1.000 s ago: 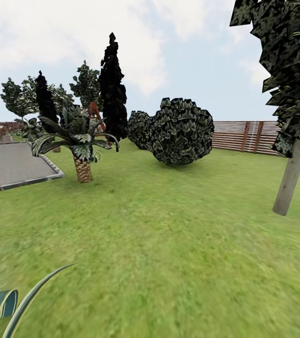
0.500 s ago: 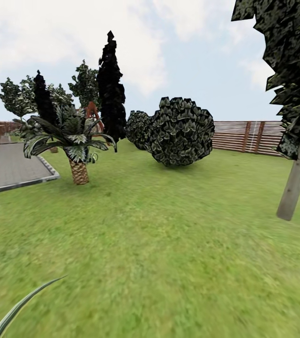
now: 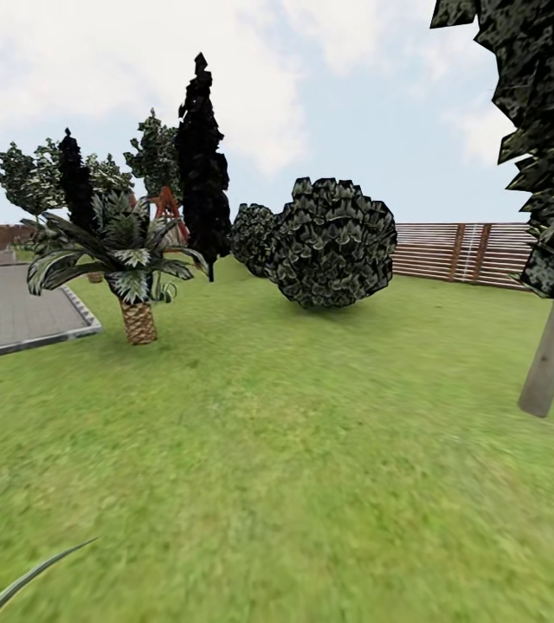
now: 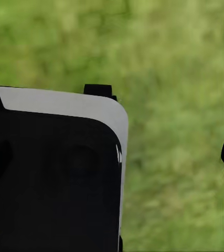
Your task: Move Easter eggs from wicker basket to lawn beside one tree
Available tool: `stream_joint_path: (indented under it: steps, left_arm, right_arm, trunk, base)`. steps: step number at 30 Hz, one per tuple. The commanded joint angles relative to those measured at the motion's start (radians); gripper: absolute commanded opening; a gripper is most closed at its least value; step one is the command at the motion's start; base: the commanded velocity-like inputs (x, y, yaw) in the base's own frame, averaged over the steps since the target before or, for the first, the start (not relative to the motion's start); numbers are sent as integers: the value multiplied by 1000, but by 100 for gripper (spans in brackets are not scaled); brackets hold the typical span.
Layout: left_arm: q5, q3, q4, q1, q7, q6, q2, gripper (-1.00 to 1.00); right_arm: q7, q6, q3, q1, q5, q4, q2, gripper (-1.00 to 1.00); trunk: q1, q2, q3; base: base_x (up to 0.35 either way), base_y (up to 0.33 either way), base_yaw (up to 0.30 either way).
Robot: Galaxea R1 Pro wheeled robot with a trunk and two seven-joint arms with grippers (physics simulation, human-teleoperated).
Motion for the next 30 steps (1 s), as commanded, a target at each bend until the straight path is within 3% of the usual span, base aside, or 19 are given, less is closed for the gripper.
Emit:
stream_joint_path:
  steps: [1,19,30]
  left_arm:
    - [0,-1,-2,1,0,0,0,100]
    - [0,-1,-3,1,0,0,1,100]
    - [0,-1,-3,1,0,0,1,100]
  right_arm:
    - [0,-6,6,-2,0,4,0,100]
    - [0,-6,5,-2,-2,4,0,100]
    - [0,-6,5,-2,-2,4,0,100]
  trunk:
    - [1,0,-1]
    - [1,0,-1]
    - [1,0,-1]
  base:
    - [341,-116,0]
    - [341,-113,5]
    - [341,-94,191]
